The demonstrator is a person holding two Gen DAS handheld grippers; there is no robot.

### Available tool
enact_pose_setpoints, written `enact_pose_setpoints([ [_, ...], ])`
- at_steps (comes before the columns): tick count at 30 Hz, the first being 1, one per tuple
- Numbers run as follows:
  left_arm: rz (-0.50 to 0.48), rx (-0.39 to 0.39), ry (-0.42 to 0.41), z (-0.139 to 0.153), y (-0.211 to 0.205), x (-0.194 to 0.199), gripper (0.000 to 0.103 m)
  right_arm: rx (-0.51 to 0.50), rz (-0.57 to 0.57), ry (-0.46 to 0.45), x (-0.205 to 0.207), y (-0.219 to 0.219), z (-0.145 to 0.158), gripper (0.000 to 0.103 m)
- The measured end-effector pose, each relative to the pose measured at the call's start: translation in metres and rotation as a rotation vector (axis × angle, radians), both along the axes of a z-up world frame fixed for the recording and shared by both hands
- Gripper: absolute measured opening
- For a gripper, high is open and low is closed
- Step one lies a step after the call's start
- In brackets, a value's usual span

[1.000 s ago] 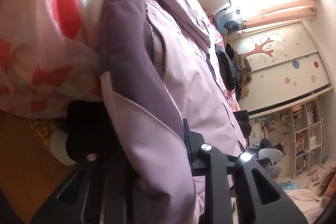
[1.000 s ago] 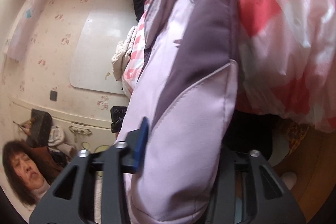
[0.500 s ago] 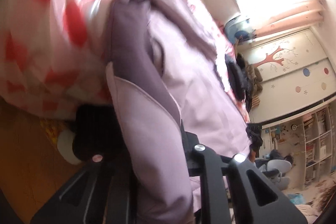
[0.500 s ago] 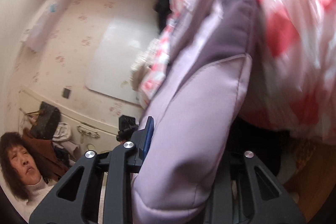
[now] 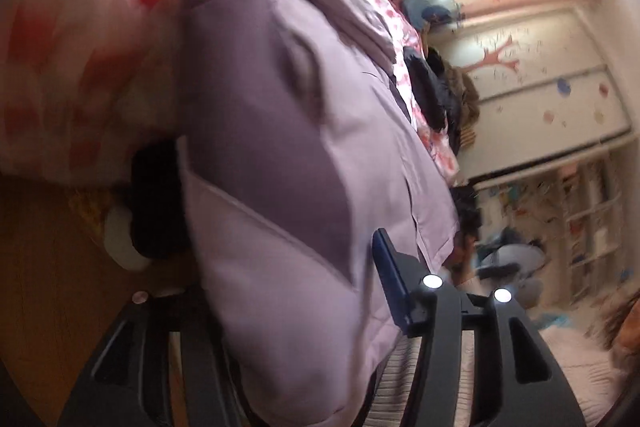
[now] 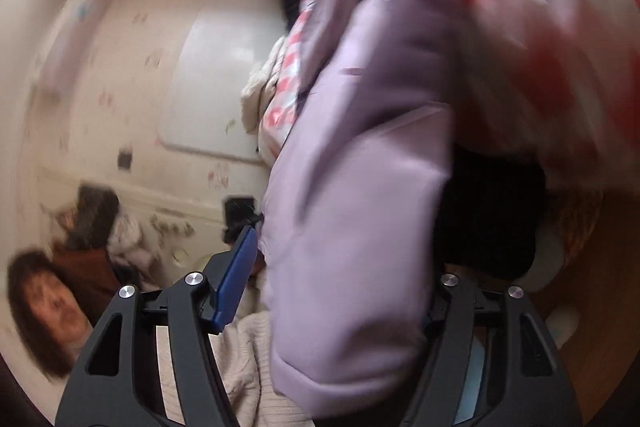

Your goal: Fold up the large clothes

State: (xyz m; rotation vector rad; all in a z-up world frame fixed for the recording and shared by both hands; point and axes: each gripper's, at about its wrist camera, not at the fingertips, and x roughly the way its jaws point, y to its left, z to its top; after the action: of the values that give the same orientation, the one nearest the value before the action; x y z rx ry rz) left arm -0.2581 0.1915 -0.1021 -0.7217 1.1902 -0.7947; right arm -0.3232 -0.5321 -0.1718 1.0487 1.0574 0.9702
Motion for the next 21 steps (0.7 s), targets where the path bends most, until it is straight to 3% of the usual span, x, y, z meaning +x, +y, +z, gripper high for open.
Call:
enact_pose_setpoints([
  [2, 0.036, -0.051, 0.03, -0.018, 0.008, -0.001, 0.077, 0.042, -0.028, 0.025, -0.005, -0.012, -0.019, 0.069],
  [6, 0.037, -0.124, 0.081, -0.044, 0.007, 0.006, 0.088, 0.097, -0.04, 0.026, -0.004, -0.015, -0.035, 0.073],
  [11, 0.023, -0.129, 0.109, -0.054, -0.013, 0.013, 0.089, 0.099, -0.033, -0.03, 0.009, -0.003, -0.031, 0.072],
  [12, 0.03, -0.104, 0.097, -0.049, -0.016, 0.012, 0.086, 0.099, -0.032, -0.048, 0.01, -0.001, -0.03, 0.067],
  [13, 0.045, -0.079, 0.084, -0.045, -0.014, 0.007, 0.072, 0.104, -0.033, -0.073, 0.011, 0.003, -0.025, 0.05],
  [14, 0.05, -0.079, 0.074, -0.041, -0.015, 0.005, 0.046, 0.11, -0.029, -0.092, 0.012, 0.005, -0.023, 0.042],
  [15, 0.051, -0.088, 0.069, -0.037, -0.016, 0.003, 0.036, 0.103, -0.028, -0.106, 0.012, 0.008, -0.019, 0.034],
  [18, 0.099, -0.028, 0.003, -0.012, -0.017, -0.007, 0.02, 0.12, -0.048, -0.154, 0.011, 0.007, -0.005, 0.03],
  [21, 0.136, -0.054, -0.088, 0.026, -0.014, -0.017, 0.017, 0.138, -0.063, -0.215, 0.007, 0.005, 0.016, 0.03],
])
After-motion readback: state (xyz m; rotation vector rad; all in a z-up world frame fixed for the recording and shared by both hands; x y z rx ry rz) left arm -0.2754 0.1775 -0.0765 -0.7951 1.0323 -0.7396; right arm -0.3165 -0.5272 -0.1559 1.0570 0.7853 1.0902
